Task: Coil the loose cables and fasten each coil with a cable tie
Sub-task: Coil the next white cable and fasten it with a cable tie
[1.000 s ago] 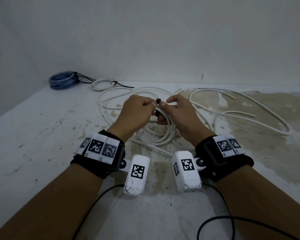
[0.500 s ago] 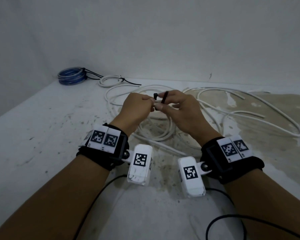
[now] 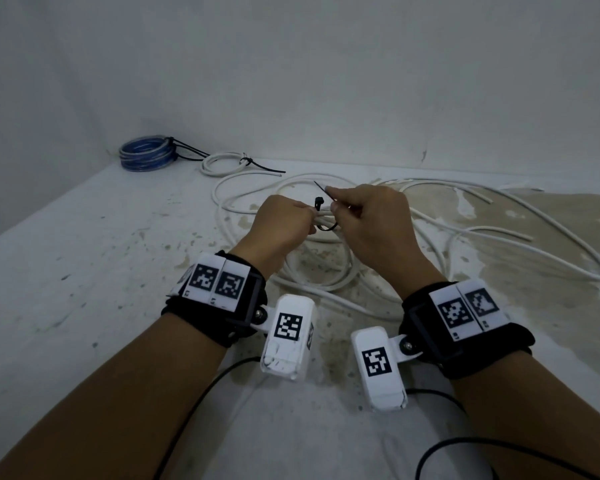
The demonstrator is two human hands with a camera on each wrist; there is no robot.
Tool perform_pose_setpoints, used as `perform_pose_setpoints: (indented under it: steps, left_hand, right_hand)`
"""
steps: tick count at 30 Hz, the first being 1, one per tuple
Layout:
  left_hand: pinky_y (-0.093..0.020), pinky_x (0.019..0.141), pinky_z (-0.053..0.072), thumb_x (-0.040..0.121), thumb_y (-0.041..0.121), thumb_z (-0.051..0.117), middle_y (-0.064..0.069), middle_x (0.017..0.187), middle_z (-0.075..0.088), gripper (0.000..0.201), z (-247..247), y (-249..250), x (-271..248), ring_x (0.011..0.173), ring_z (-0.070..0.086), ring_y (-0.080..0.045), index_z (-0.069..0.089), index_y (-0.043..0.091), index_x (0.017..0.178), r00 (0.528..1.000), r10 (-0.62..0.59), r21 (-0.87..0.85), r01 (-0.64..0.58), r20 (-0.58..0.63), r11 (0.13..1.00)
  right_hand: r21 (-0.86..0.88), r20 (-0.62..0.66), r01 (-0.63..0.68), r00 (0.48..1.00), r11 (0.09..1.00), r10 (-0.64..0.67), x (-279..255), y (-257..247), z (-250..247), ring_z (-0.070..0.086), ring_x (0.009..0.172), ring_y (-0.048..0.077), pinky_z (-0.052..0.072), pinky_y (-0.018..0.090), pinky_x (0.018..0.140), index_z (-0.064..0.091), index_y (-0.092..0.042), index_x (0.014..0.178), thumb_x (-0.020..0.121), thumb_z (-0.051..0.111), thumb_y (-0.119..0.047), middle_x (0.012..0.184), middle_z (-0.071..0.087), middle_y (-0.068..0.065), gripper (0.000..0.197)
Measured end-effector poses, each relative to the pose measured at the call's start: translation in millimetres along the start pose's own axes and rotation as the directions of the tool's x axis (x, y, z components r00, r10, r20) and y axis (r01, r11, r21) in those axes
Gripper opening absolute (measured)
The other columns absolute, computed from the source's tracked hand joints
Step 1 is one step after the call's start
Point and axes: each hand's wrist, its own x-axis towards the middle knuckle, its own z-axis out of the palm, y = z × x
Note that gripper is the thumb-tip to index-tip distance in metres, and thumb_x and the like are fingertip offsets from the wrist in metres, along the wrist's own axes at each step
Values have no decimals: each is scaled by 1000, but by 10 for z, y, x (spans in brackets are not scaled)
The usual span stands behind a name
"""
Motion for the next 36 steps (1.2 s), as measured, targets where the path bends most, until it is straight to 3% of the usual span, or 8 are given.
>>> perform_pose_setpoints:
  steps: [4,9,13,18,22,25,31,36]
  left_hand:
    - [-17,41,32,92,8,58,-4,66,63,20,-12,8,20,32,44,0,75,-2,94,998,-62,-13,62,-3,998]
    - [-13,35,29,92,9,61,-2,63,62,19,-13,29,16,27,41,0,74,-4,95,995,-97,-17,97,7,995]
    - [-17,40,31,92,8,61,-4,63,63,16,-14,18,24,29,43,0,72,-3,93,992,-127,-42,127,7,991]
    - [-17,40,30,90,7,59,-5,63,64,14,-12,14,12,33,46,-2,71,0,90,987,-158,-68,158,-4,985]
    - [-11,35,28,92,3,57,-6,65,62,18,-14,35,-10,29,47,2,69,-7,100,991,-137,-66,137,9,988]
    - [-14,37,31,93,2,57,-6,68,61,19,-16,32,-2,29,46,2,69,-9,102,995,-101,-7,102,20,995]
    - [-10,37,33,92,7,57,-3,71,65,17,0,14,-14,38,51,3,73,1,94,999,-20,76,17,37,997]
    - [-12,47,39,92,12,56,6,72,70,22,18,36,-60,56,58,2,78,12,92,996,72,149,-80,60,986]
  right_hand:
    - [3,-10,-12,1000,1000,12,4,10,23,52,60,6,42,22,66,75,-17,111,88,66,-10,83,75,3,26]
    - [18,5,-19,1000,1000,19,-7,-6,19,52,54,-8,36,6,60,79,-16,102,88,69,-16,83,76,-1,17]
    - [-17,27,-45,999,999,45,-2,-12,19,55,57,-1,45,15,63,80,-14,95,84,71,-15,78,76,1,14]
    - [-54,21,-60,998,997,61,-6,-6,17,56,55,3,41,10,58,81,-16,91,81,71,-15,72,74,-1,14]
    - [-60,18,-66,998,996,68,-5,-20,19,57,56,5,43,11,58,81,-16,91,81,71,-15,72,74,-1,14]
    - [-61,6,-75,997,995,75,-3,-20,18,59,55,8,44,14,57,81,-15,89,80,71,-14,70,73,-1,14]
    - [-82,-3,-98,995,992,98,-4,-67,11,60,56,10,48,21,58,78,-15,82,78,72,-16,65,70,-2,7]
    - [-34,18,-132,991,991,133,-19,-81,17,56,59,7,35,8,55,67,-16,93,75,67,-11,61,62,-1,19]
